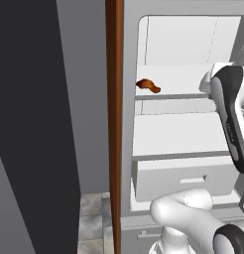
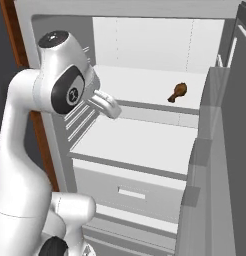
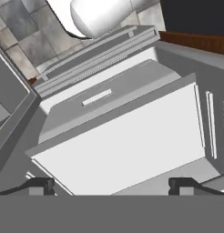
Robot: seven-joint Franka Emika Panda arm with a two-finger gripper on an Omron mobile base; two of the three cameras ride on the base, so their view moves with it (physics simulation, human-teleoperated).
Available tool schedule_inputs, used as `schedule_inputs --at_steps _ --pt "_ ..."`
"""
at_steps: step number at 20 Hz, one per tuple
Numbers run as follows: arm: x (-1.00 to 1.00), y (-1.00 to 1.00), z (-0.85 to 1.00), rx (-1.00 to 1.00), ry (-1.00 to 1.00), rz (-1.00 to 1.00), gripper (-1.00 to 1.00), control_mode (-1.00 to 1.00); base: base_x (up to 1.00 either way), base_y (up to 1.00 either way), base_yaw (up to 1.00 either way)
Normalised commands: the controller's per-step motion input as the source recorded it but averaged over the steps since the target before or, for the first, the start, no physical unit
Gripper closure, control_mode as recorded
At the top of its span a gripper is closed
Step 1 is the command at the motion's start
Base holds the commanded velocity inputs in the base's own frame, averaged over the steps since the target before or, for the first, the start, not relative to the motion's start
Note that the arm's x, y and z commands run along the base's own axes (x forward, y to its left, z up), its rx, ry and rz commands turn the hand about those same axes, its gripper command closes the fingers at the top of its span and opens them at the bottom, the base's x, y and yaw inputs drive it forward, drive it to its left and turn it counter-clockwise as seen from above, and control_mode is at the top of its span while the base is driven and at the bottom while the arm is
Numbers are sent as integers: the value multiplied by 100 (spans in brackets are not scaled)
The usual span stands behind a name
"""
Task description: Gather the bell pepper and corn from the fridge and place them on a tray on the dining counter. Then gather the chicken drumsticks from the fridge and place them on the other tray.
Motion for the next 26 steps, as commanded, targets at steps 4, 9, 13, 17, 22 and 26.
schedule_inputs --at_steps 4,9,13,17,22,26 --pt "0 -33 -41 -11 -30 0 -100 -100 0 0 0" --pt "3 -23 -28 -10 -39 0 -100 -100 0 0 0" --pt "15 -24 17 0 -1 0 -100 -100 0 0 0" --pt "12 -18 34 -5 12 0 -100 -100 0 0 0" --pt "2 -22 10 -16 7 0 -100 -100 0 0 0" --pt "0 -25 0 -20 0 0 -100 -100 0 0 0"
